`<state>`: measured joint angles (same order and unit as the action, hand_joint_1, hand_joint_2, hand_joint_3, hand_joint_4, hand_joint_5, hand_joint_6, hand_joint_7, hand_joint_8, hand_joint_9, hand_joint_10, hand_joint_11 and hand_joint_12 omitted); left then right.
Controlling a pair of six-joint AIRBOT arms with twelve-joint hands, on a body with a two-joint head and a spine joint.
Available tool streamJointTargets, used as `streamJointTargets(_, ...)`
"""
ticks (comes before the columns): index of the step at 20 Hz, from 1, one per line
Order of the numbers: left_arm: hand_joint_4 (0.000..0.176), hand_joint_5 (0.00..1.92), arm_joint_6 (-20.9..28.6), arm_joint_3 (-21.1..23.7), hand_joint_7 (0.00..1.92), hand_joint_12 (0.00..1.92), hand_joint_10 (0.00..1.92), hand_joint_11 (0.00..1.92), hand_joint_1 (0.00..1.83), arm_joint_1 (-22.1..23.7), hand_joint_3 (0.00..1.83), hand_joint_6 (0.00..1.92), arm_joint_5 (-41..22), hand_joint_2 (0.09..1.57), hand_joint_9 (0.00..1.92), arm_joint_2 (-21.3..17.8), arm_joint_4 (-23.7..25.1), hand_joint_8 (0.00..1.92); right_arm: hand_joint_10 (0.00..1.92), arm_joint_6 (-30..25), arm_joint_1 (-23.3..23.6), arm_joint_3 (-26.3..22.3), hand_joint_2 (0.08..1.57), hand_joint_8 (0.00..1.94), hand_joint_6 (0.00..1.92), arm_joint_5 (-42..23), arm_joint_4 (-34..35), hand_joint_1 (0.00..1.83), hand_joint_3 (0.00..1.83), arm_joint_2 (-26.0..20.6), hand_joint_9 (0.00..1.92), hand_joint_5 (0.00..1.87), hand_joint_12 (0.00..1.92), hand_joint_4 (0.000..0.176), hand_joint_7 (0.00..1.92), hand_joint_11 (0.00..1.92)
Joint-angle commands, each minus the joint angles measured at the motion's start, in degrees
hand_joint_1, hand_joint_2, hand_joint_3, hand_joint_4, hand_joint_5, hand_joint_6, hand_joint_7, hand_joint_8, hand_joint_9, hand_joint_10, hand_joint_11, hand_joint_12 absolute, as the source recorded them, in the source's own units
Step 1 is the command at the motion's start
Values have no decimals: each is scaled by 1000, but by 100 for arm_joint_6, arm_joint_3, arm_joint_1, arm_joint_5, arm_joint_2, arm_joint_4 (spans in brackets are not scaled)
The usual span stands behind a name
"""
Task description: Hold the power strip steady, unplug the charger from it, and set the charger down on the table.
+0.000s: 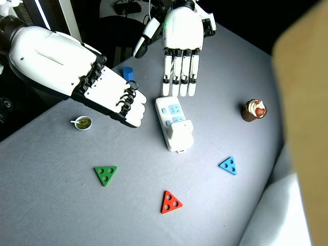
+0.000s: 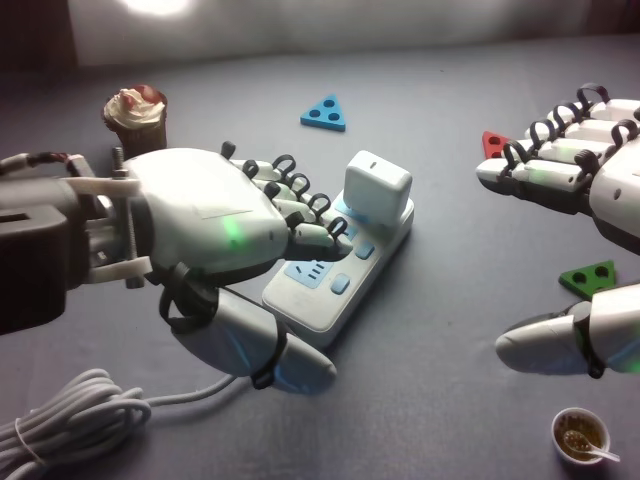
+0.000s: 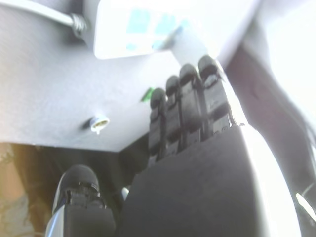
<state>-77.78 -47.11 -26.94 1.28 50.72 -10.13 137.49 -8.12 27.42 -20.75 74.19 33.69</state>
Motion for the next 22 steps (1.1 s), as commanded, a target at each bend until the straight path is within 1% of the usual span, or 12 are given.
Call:
streamJointTargets(1, 0, 228, -3, -39, 231, 159, 10, 107, 0, 70, 1, 9, -430, 1023, 201, 63, -50, 8, 8, -3, 51, 24, 909, 6, 2, -246, 21, 211, 7, -74, 136, 121, 103, 0, 146, 107)
streamJointTargets(2, 0, 241, -3, -81, 242, 159, 12, 109, 0, 60, 4, 13, -416, 1030, 209, 111, -74, 12, 15, -34, 84, 48, 928, 11, 6, -243, 210, 281, 11, -75, 162, 134, 113, 0, 165, 131)
streamJointTargets(4, 0, 229, -3, -159, 224, 152, 3, 95, 0, 13, 3, 6, -426, 1031, 192, 208, -174, 2, 16, -428, 148, 99, 944, 12, 9, -239, 277, 410, 10, -76, 180, 149, 119, 0, 181, 145)
streamJointTargets(6, 0, 216, -3, -232, 207, 144, 5, 75, 0, -47, 3, 4, -489, 1032, 174, 311, -232, 4, 19, -470, 164, 103, 946, 14, 8, -256, 404, 521, 6, -51, 204, 154, 134, 0, 199, 173)
streamJointTargets(10, 0, 207, -3, -343, 198, 144, 1, 77, 0, -145, 2, 0, -466, 1032, 165, 455, -281, 0, 8, -463, 91, 192, 960, 4, 5, -1094, 375, 825, 5, 399, 202, 139, 146, 0, 191, 167)
streamJointTargets(12, 0, 211, -2, -400, 210, 148, 6, 88, 0, -209, 2, 2, -447, 1032, 180, 544, -331, 5, 2, -465, 83, 321, 1001, 7, 3, -1455, 473, 909, 0, 684, 163, 121, 417, 0, 149, 17)
streamJointTargets(14, 0, 207, -2, -447, 195, 149, 3, 91, 0, -306, 3, 5, -500, 1036, 166, 621, -399, 3, 0, -465, 135, 457, 964, 1, 0, -1676, 717, 1028, 1, 996, 214, 183, 641, 0, 197, 0)
streamJointTargets(16, 0, 219, -2, -491, 211, 153, 8, 99, 0, -386, 5, 9, -588, 1041, 179, 687, -442, 9, 0, -466, 188, 577, 985, 1, 0, -1874, 1071, 1012, 8, 1207, 190, 149, 629, 0, 169, 0)
streamJointTargets(17, 0, 223, -2, -518, 216, 153, 7, 100, 2, -424, 3, 10, -629, 1038, 180, 716, -442, 10, 4, -467, 208, 671, 978, 7, 8, -2143, 1305, 1040, 2, 1229, 201, 176, 649, 0, 191, 0)
streamJointTargets(18, 0, 213, -4, -546, 207, 148, 3, 89, 0, -440, 3, 5, -629, 1039, 171, 741, -442, 5, 5, -467, 242, 762, 975, 7, 6, -2324, 1466, 1036, 0, 1413, 210, 184, 671, 0, 205, 0)
streamJointTargets(20, 0, 215, -4, -597, 209, 148, 3, 89, 0, -458, 2, 5, -630, 1038, 172, 776, -442, 5, 2, -537, 253, 899, 981, 2, 0, -2542, 1616, 1044, 2, 1715, 175, 171, 505, 0, 187, 0)
streamJointTargets(22, 0, 218, -5, -650, 217, 151, 6, 98, 0, -467, 2, 5, -607, 1040, 183, 820, -442, 7, 1, -709, 253, 1025, 992, 0, 2, -2738, 1619, 1055, 4, 1977, 167, 178, 497, 0, 174, 0)
